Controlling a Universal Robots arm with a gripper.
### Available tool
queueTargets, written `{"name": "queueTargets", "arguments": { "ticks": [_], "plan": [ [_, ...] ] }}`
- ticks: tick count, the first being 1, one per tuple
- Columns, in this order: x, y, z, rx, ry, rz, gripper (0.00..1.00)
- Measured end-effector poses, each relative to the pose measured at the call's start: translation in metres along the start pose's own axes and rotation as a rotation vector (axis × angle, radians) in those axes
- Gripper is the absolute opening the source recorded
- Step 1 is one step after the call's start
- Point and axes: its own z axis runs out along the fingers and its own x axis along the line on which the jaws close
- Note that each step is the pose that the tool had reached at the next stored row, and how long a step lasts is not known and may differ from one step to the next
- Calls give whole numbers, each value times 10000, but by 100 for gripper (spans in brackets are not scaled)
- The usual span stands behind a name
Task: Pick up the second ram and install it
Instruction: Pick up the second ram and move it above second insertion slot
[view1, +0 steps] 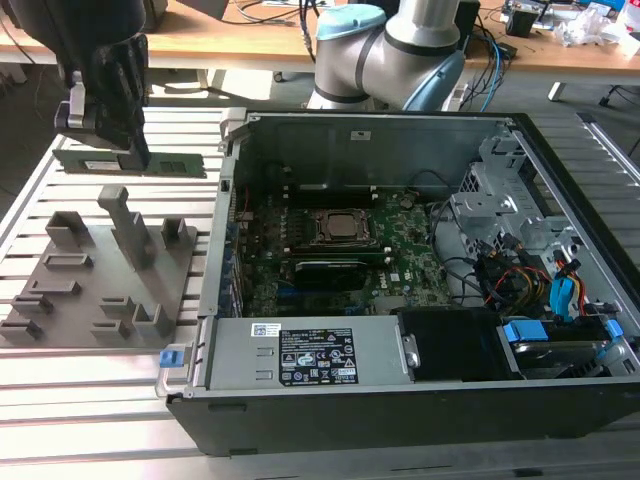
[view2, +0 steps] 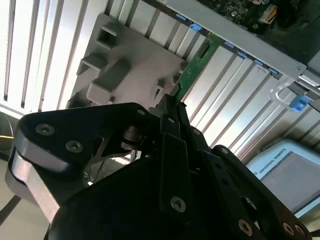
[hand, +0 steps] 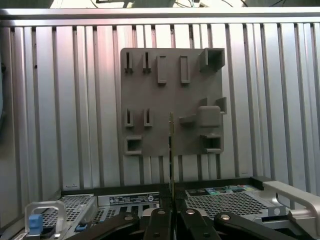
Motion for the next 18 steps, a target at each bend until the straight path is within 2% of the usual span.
{"name": "queueTargets", "arguments": {
  "ticks": [1, 7, 11, 12, 16, 18],
  "plan": [
    [-2, -48, -3, 0, 2, 0, 14],
    [-11, -201, -9, 0, 3, 0, 14],
    [-25, -457, -21, -1, 5, 0, 14],
    [-30, -543, -24, 0, 4, 0, 14],
    [-40, -737, -33, -2, 5, 0, 14],
    [-47, -859, -39, -3, 5, -1, 14]
  ]
}}
